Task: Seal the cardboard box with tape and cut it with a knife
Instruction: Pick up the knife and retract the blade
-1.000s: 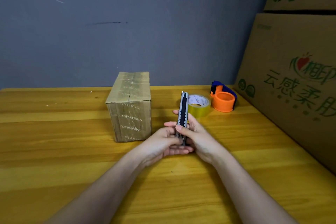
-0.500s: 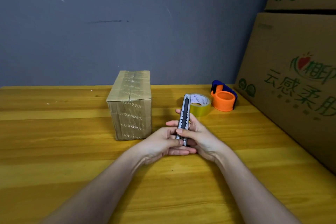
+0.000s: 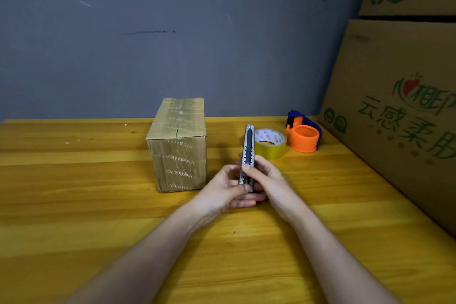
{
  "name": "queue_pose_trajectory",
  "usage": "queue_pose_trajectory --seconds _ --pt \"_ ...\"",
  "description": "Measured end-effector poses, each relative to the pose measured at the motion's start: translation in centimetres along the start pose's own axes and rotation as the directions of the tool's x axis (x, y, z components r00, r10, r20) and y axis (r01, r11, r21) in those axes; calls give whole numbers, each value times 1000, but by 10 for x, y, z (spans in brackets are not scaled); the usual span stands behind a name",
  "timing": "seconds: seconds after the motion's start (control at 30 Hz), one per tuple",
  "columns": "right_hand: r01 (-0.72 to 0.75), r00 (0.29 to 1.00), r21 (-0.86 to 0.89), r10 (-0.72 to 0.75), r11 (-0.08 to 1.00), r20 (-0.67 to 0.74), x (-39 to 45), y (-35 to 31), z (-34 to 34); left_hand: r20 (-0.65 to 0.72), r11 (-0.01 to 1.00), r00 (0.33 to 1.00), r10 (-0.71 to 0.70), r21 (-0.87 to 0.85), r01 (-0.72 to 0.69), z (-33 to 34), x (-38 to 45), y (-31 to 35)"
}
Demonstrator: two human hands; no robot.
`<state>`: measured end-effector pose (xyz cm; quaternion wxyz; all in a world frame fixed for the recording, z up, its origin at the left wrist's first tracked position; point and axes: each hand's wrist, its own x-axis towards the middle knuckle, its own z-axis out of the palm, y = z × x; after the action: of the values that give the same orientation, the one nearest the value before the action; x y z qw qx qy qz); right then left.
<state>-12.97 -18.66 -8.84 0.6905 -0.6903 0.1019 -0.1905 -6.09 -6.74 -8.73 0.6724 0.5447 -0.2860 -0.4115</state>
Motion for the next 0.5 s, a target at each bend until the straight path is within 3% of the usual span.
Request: queue_pose_trajectory --seconds 0.1,0.17,0.23,0.33,0.4,0.5 --pt "32 997 -78 -37 996 -64 1 3 3 -84 931 986 143 350 -105 3 3 -6" --pt "86 984 -238 -120 967 -133 3 7 2 -118 834 967 227 536 -131 1 4 -7" --pt "100 970 -357 -171 929 -174 5 8 2 -148 715 941 305 688 -123 -2 3 -6" --pt "96 963 -394 -186 914 -197 8 10 1 -203 522 913 354 853 -12 1 2 -5" --pt "101 956 -417 -205 903 -211 11 13 1 -241 497 907 346 867 41 5 3 -4" --pt "20 942 -410 -154 912 -297 18 10 4 -266 562 910 319 826 44 11 7 -7"
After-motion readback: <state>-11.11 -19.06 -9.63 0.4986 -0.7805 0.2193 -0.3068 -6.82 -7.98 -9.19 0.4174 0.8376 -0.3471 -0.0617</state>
